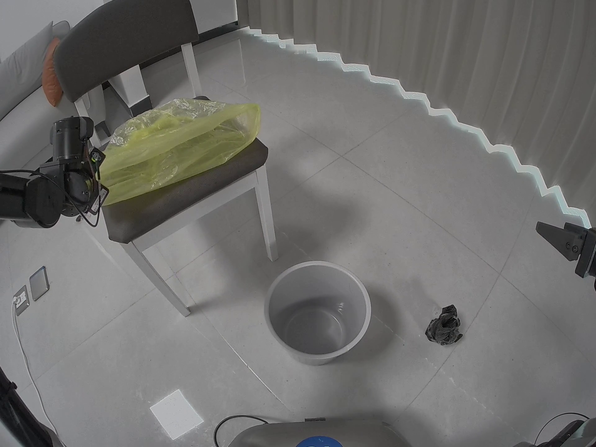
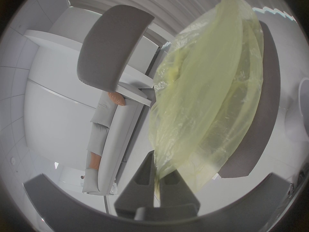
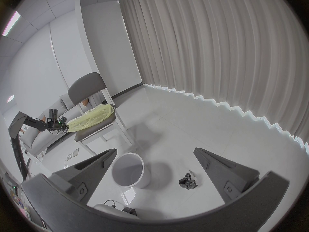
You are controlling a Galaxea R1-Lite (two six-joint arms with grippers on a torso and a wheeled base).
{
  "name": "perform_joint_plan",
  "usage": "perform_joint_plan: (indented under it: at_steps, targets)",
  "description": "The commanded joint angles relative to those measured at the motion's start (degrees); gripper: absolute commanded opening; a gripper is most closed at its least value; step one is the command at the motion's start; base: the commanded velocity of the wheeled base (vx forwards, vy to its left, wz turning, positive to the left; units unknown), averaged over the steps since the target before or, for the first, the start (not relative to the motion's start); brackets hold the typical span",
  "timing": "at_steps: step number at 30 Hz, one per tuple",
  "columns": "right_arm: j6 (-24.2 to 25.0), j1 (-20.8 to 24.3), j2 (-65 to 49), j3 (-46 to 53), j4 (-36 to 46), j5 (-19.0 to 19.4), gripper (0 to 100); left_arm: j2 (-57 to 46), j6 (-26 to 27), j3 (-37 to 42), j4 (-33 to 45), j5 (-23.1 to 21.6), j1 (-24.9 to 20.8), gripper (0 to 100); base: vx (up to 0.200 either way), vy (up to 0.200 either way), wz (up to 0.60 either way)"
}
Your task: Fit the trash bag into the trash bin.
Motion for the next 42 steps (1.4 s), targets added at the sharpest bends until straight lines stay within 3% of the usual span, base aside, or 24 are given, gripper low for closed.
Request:
perform_joint_plan:
  at_steps: [1, 6, 13, 18, 22, 25, 33, 42]
  targets:
    - [0.11, 0.06, 0.06, 0.0, -0.18, 0.89, 100, -4.75, 0.03, 0.88, -0.23, -2.36, -2.09, 0, 0.0, 0.0, 0.0]
    - [0.2, 0.15, 0.59, 0.18, -0.36, 2.83, 100, -9.85, 0.12, 3.25, -2.78, -6.32, -6.57, 0, 0.0, 0.0, 0.0]
    - [0.2, 0.68, 1.29, 0.53, -0.45, 2.91, 100, -18.72, 1.0, 5.62, -4.71, -6.58, -13.6, 0, 0.0, 0.0, 0.0]
    - [0.2, 0.85, 2.44, 0.53, -0.45, 2.83, 100, -22.24, 2.14, 5.8, -4.71, -8.6, -15.36, 0, 0.0, 0.0, 0.0]
    - [0.28, 1.29, 3.93, 0.53, -0.54, 2.83, 100, -24.0, 2.76, 6.41, -5.15, -13.7, -16.15, 0, 0.0, 0.0, 0.0]
    - [0.28, 1.64, 5.07, 0.53, -0.71, 2.83, 100, -24.52, 2.93, 6.59, -6.03, -14.75, -17.82, 0, 0.0, 0.0, 0.0]
    - [0.72, 1.73, 11.58, 2.11, -9.59, 2.83, 100, -25.49, 2.32, 6.5, -8.4, -15.99, -24.32, 0, 0.0, 0.0, 0.0]
    - [1.69, 5.51, 17.11, 4.92, -15.92, 2.56, 100, -25.58, 2.23, 4.92, -8.4, -19.32, -30.56, 0, 0.0, 0.0, 0.0]
